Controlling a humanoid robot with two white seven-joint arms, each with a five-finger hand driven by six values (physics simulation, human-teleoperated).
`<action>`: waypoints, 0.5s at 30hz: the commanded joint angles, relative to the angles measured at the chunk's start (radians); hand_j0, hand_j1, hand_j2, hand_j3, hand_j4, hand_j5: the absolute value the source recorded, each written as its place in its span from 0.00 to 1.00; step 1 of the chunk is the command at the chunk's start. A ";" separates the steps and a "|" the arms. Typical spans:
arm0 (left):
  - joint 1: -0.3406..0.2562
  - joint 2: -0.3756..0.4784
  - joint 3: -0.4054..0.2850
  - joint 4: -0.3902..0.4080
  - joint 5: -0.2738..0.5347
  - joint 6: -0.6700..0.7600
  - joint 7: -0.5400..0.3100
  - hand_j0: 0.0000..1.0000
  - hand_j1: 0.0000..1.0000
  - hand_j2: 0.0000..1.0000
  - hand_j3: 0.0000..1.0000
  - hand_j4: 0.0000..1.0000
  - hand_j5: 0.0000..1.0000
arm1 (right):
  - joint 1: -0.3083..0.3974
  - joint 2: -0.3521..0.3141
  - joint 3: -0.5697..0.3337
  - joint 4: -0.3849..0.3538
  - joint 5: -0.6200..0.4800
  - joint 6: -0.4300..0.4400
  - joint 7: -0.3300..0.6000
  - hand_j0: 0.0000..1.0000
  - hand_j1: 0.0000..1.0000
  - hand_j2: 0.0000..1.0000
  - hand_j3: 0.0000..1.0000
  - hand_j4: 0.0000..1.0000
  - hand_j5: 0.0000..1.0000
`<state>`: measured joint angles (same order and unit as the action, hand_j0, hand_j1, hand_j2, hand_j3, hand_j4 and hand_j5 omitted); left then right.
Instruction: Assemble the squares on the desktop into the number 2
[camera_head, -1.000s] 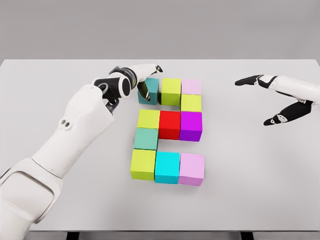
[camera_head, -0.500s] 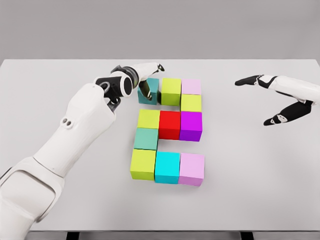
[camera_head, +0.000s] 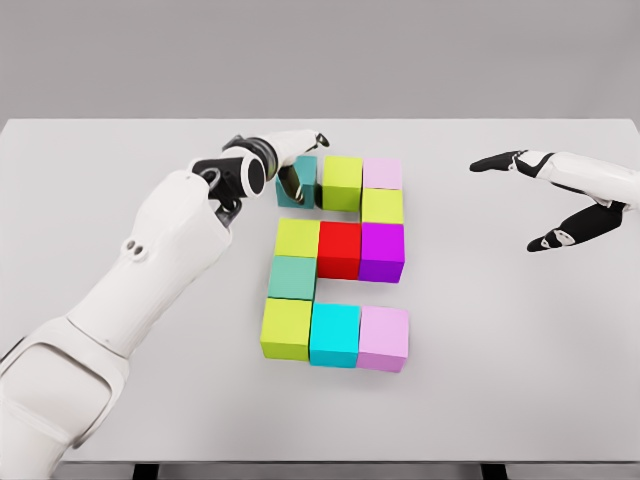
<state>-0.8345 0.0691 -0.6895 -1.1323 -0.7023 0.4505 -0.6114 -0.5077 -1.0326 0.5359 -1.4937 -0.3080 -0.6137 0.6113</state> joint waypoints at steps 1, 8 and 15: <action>0.000 0.003 0.001 -0.006 0.000 -0.003 0.000 0.96 0.96 0.96 0.96 0.96 0.96 | 0.000 -0.001 -0.001 0.000 -0.008 0.003 0.000 1.00 1.00 1.00 1.00 1.00 1.00; 0.011 0.031 0.001 -0.075 0.004 0.002 0.000 0.96 0.96 0.96 0.96 0.96 0.96 | 0.000 -0.001 -0.001 0.001 -0.008 0.003 0.000 1.00 1.00 1.00 1.00 1.00 1.00; 0.029 0.135 0.002 -0.185 0.041 -0.001 0.000 0.98 0.98 0.98 0.98 0.98 0.98 | 0.000 -0.001 -0.001 0.000 -0.002 0.003 0.000 1.00 1.00 1.00 1.00 1.00 1.00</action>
<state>-0.8053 0.1745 -0.6881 -1.2890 -0.6714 0.4524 -0.6113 -0.5077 -1.0326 0.5358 -1.4936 -0.3035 -0.6137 0.6113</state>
